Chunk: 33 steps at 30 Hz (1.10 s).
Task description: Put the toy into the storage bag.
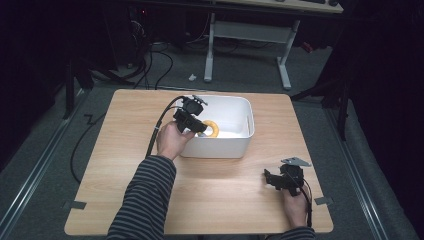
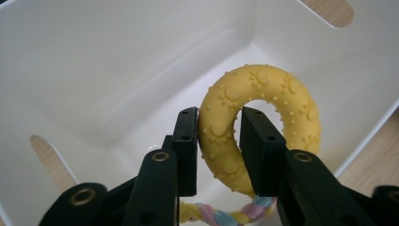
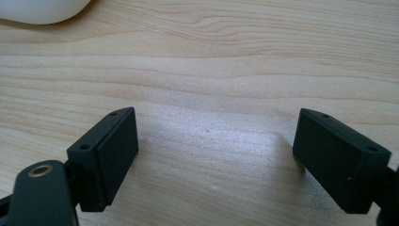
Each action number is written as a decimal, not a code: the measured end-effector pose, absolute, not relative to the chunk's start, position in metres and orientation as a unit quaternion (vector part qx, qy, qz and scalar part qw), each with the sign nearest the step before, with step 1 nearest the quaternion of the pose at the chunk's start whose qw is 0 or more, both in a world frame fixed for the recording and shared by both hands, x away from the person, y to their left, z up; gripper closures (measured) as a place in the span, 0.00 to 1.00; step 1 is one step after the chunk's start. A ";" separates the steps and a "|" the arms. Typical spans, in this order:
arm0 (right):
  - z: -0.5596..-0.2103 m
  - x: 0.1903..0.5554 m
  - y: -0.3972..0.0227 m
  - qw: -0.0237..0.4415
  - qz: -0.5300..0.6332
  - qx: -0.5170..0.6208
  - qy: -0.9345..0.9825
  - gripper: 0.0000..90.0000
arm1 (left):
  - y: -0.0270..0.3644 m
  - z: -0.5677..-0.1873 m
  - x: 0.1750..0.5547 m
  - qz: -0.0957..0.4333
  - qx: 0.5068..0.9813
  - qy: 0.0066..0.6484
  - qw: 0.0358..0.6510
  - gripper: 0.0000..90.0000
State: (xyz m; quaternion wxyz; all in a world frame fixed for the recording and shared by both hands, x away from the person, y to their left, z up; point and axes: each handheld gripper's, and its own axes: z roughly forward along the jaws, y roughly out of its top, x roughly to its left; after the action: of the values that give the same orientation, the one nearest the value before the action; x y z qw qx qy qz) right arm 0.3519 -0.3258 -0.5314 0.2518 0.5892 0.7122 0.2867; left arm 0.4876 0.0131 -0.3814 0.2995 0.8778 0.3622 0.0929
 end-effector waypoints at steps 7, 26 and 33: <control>-0.531 0.352 -0.326 0.252 0.287 0.589 0.712 0.16 | 0.015 -0.378 0.486 0.083 0.873 0.366 0.311 0.66; -0.531 0.352 -0.326 0.252 0.287 0.587 0.714 0.16 | 0.046 -0.361 0.461 0.120 0.847 0.380 0.351 0.48; -0.531 0.352 -0.326 0.252 0.287 0.587 0.714 0.16 | 0.061 -0.359 0.455 0.130 0.841 0.385 0.357 0.47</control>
State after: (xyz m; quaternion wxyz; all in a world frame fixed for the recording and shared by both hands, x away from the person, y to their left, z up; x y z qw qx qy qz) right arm 0.3522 -0.3257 -0.5315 0.2518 0.5867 0.7142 0.2869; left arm 0.4549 0.0609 -0.3593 0.3568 0.8413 0.3848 0.1300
